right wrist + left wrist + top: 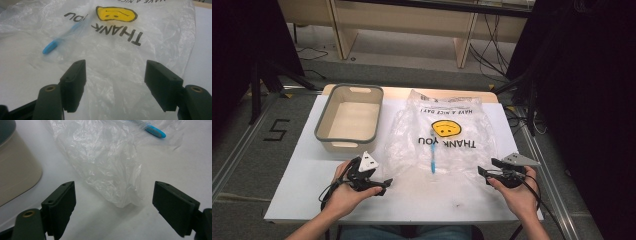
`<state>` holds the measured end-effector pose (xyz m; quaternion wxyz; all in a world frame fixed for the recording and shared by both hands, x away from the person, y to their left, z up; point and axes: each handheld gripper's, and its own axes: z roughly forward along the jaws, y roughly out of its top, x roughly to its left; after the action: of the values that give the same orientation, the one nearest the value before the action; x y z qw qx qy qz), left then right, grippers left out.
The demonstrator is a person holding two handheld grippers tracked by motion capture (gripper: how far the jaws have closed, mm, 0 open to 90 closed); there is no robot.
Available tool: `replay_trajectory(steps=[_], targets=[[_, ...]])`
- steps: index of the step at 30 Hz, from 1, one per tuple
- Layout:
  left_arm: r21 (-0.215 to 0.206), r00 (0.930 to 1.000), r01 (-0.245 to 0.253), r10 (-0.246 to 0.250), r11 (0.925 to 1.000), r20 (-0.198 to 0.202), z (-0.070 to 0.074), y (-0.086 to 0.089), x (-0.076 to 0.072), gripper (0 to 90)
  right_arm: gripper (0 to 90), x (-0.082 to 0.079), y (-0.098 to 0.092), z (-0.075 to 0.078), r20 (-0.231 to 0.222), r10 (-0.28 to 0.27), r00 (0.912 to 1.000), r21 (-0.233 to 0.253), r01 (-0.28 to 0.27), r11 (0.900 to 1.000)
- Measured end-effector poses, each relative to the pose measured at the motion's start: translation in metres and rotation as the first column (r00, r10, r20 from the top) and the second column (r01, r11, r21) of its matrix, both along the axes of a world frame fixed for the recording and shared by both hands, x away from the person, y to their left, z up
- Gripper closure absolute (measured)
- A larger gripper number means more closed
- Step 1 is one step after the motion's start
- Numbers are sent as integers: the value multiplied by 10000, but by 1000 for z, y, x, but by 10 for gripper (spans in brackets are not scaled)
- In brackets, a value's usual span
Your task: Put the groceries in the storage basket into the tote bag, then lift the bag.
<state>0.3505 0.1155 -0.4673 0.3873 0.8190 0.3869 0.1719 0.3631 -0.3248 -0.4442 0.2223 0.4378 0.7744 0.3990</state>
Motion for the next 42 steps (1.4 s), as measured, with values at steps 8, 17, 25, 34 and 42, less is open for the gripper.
replay_trajectory(steps=[8, 17, 25, 34, 42], targets=[[14, 9999, 148, -148, 9999, 70, -1, 2, 1, 178, 323, -5, -1, -1, -8, -165, 9999, -123, 165, 9998], [23, 9998, 172, -172, 9998, 85, -3, 1, 2, 186, 320, -6, -3, -1, 89, -334, 9994, 23, 334, 9994], [71, 9999, 124, -125, 9999, 112, -3, 2, 2, 191, 321, -6, -3, -1, 89, -404, 9991, -11, 404, 9992], [115, 9998, 175, -175, 9998, 59, -4, 1, 3, 191, 320, -7, -5, -1, 63, -430, 9991, 3, 430, 9991], [96, 10000, 3, -3, 10000, -29, -4, 2, 3, 218, 320, -10, -8, 0, 48, -433, 9990, -25, 433, 9991]])
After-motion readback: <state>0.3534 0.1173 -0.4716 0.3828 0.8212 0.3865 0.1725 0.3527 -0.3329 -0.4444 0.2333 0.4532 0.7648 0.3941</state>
